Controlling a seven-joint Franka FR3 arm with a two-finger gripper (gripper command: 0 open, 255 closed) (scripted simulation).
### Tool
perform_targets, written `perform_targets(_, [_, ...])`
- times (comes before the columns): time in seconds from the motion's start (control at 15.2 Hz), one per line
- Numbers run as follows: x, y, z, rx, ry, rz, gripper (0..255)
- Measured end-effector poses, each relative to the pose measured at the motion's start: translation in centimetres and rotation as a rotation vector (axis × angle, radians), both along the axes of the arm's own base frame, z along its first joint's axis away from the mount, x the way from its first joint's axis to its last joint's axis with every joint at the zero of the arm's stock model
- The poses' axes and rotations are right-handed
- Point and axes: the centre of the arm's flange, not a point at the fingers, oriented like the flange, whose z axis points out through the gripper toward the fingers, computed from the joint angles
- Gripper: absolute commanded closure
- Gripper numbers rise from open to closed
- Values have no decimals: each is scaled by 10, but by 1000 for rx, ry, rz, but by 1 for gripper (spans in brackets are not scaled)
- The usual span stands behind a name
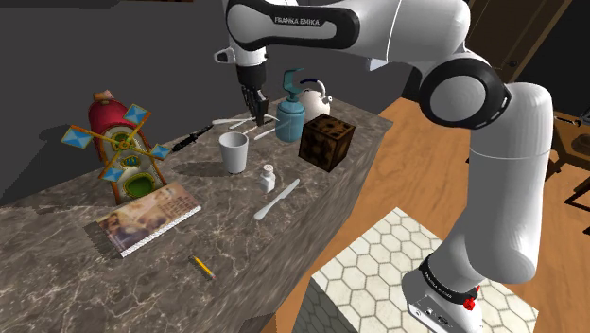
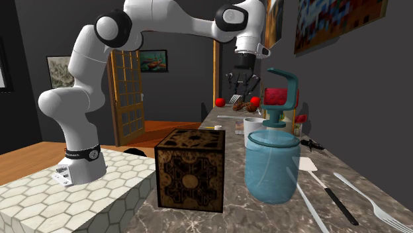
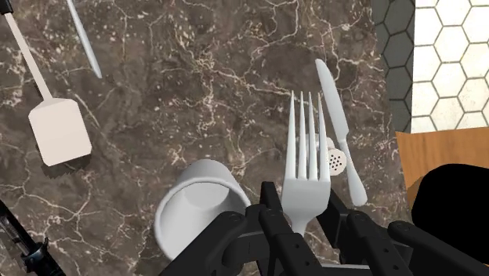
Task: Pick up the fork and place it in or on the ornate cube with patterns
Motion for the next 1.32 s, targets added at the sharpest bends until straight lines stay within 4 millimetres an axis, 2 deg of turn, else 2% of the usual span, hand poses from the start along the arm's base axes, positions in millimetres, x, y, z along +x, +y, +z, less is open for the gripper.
perform_targets(0.2, [-2,-5,14,0,0,0,255])
perform_targets(0.46, [-5,-47,13,-1,0,0,255])
perform_targets(1.32, [-26,-222,0,-1,1,-1,255])
